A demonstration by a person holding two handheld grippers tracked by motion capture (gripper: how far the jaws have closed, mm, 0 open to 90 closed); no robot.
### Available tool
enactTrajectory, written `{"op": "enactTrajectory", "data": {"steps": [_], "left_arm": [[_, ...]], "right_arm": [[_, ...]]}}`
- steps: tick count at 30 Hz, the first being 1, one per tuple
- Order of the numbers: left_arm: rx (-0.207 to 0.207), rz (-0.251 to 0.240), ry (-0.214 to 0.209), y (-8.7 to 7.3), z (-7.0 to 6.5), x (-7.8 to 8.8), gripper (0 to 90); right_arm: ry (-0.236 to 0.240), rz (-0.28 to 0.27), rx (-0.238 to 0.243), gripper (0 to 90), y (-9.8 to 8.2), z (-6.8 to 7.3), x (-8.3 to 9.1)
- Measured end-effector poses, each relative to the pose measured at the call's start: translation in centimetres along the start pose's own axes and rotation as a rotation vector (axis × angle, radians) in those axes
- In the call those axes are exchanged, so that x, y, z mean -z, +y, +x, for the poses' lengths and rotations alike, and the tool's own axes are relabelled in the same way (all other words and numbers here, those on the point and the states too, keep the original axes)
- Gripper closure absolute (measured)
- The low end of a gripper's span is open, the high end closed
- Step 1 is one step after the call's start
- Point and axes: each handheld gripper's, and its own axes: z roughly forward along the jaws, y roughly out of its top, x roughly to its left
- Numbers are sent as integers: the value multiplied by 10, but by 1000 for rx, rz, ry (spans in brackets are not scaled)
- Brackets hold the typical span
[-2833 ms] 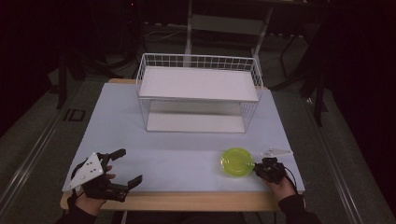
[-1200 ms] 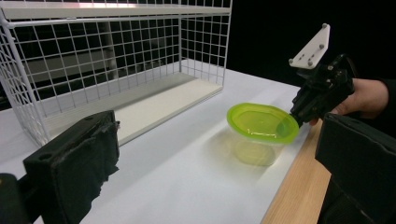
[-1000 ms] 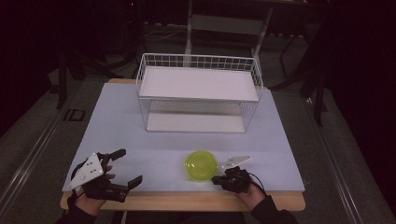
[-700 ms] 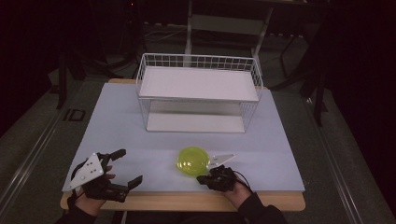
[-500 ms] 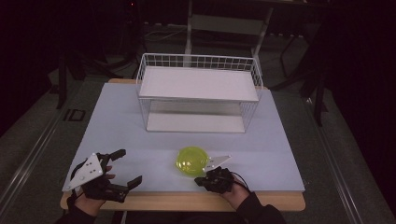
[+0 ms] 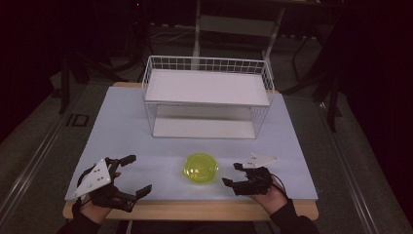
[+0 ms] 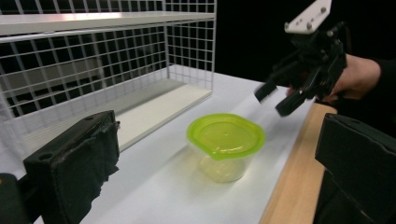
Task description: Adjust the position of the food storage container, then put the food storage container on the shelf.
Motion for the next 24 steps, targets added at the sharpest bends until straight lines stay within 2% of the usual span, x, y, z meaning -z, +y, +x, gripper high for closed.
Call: {"op": "enactTrajectory", "data": {"steps": [2, 3, 5, 6, 9, 11, 14, 16, 17, 19, 20, 21, 24], "left_arm": [[8, 7, -8, 2, 0, -2, 4], [12, 10, -14, 3, 0, -3, 4], [36, 7, -44, 6, 2, -7, 3], [48, 6, -62, 9, 3, -9, 3], [44, 15, -87, 17, 3, -15, 3], [32, 33, -100, 23, 4, -19, 4], [49, 61, -128, 28, 8, -28, 4], [71, 68, -138, 30, 12, -34, 3], [83, 70, -152, 31, 14, -37, 3], [103, 85, -151, 32, 18, -44, 3], [103, 101, -158, 33, 20, -48, 4], [103, 120, -160, 35, 21, -53, 3], [110, 145, -176, 38, 24, -64, 4]], "right_arm": [[7, -35, 21, 164, 3, -2, 11], [-1, -47, 39, 144, 5, -1, 16], [-21, -51, 51, 140, 9, -1, 23], [-50, -64, 56, 141, 11, 0, 27], [-112, -96, 88, 149, 19, 5, 35], [-123, -104, 89, 163, 22, 7, 38], [-120, -157, 95, 187, 26, 9, 42], [-94, -167, 64, 192, 29, 7, 44], [-91, -165, 39, 192, 29, 6, 45], [-100, -175, 20, 192, 31, 4, 46], [-106, -182, 16, 192, 31, 3, 47], [-92, -189, 4, 192, 32, 2, 47], [-108, -164, -10, 188, 33, 1, 46]]}}
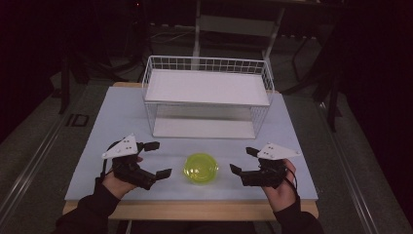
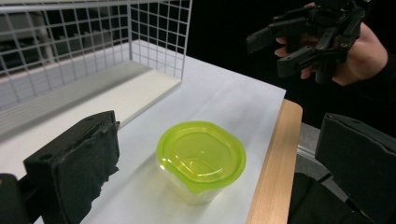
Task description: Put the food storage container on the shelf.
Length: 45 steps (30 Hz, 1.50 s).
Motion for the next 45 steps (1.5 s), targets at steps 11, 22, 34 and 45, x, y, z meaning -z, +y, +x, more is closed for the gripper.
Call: {"op": "enactTrajectory", "data": {"steps": [11, 22, 34, 45], "left_arm": [[55, 86, -9, 2, 11, -30, 4], [245, 188, 30, -16, 28, -57, 218], [447, 342, 4, -44, 45, -81, 342], [535, 357, -66, -48, 45, -84, 620]], "right_arm": [[-9, 58, -49, 136, 2, 1, -15], [76, 109, -228, 215, 2, 1, -44], [90, 220, -319, 379, -15, 1, -77], [143, 280, -458, 564, -29, -1, -91]]}}
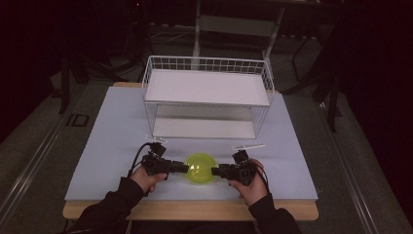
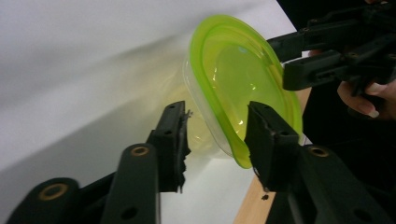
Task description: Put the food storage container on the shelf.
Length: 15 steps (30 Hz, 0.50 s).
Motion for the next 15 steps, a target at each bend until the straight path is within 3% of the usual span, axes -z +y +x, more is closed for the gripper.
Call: {"op": "enactTrajectory", "data": {"steps": [4, 9, 12, 15], "left_arm": [[4, 40, -12, -1, -6, -3, 699], [31, 40, 12, -4, -11, 0, 759], [29, 28, 45, -7, -16, 2, 803], [42, 16, 48, -8, -18, 3, 811]], "right_arm": [[17, -4, -29, 698, 0, 2, 1], [4, -17, -36, 760, 1, 10, 3], [-4, -43, -30, 797, 2, 16, 7], [-28, -48, 9, 798, 3, 22, 9]]}}
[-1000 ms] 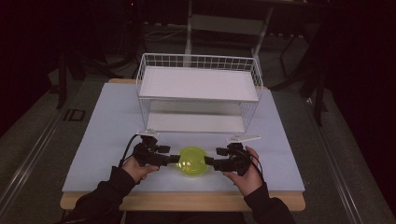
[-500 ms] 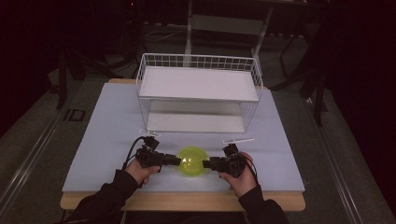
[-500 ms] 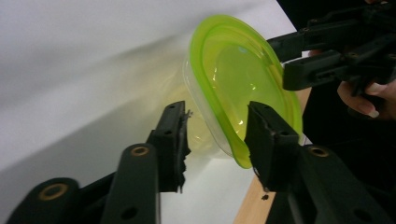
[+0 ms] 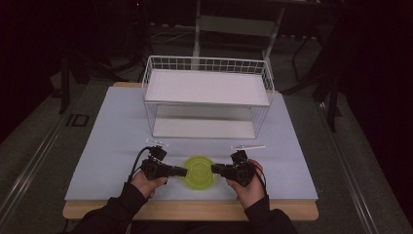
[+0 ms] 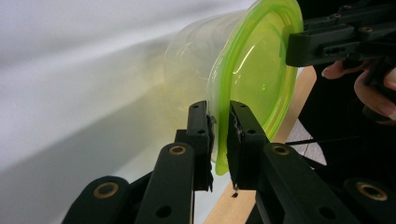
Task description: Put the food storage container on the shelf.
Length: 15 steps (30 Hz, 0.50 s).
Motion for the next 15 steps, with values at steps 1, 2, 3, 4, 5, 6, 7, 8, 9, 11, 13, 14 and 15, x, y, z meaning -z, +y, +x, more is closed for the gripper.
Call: {"op": "enactTrajectory", "data": {"steps": [1, 2, 3, 4, 5, 6, 7, 8, 9, 11, 13, 14, 15], "left_arm": [[-1, -7, 6, 0, -2, 1, 812], [-1, -14, 7, 1, -4, 3, 812], [4, -26, 3, 1, -6, 5, 815], [7, -42, -3, 2, -7, 7, 816], [11, -55, -5, 3, -10, 9, 817], [3, -64, -3, 4, -13, 12, 818], [0, -73, -7, 6, -15, 15, 818], [0, -73, -7, 6, -15, 15, 821], [-10, -87, -2, 10, -20, 20, 821], [-9, -94, -1, 13, -23, 24, 821], [-14, -94, 12, 17, -27, 28, 821], [-12, -93, 18, 19, -29, 30, 820], [-15, -92, 26, 21, -30, 32, 820]], "right_arm": [[1, 0, 1, 799, 0, 0, 1], [4, -6, 7, 799, 1, 0, 2], [9, -10, 7, 799, 1, 0, 3], [16, -17, 5, 799, 3, 0, 5], [24, -27, 6, 799, 5, 0, 7], [29, -33, 9, 798, 6, 0, 9], [30, -41, 19, 798, 9, 1, 12], [30, -41, 19, 798, 9, 1, 12], [33, -51, 28, 798, 11, 2, 15], [30, -64, 50, 799, 19, 7, 22], [24, -71, 71, 799, 25, 11, 26], [21, -74, 81, 799, 27, 13, 27], [20, -77, 84, 799, 30, 14, 28]]}}
